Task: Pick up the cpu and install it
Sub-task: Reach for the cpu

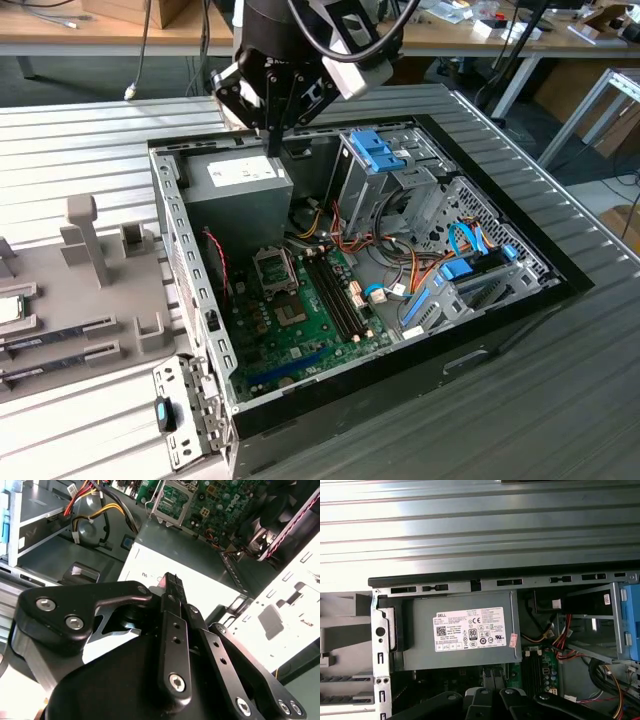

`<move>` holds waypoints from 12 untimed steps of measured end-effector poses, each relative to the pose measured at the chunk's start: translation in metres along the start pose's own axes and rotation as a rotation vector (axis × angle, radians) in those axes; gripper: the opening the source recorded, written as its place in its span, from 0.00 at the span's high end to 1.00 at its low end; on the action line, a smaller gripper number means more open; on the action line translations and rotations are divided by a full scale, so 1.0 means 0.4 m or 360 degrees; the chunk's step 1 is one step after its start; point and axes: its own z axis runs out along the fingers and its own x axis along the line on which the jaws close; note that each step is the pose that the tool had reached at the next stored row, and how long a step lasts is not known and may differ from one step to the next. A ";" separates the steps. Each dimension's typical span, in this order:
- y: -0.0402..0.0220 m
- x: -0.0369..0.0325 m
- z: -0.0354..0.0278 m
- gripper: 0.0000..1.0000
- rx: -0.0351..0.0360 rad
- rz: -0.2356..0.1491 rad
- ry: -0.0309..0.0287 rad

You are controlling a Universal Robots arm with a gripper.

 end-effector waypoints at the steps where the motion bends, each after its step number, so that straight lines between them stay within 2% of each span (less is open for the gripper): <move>1: 0.000 0.001 0.000 0.89 0.0000 0.0000 0.00000; 12: -0.001 0.011 0.000 0.89 0.0000 0.0000 -0.00001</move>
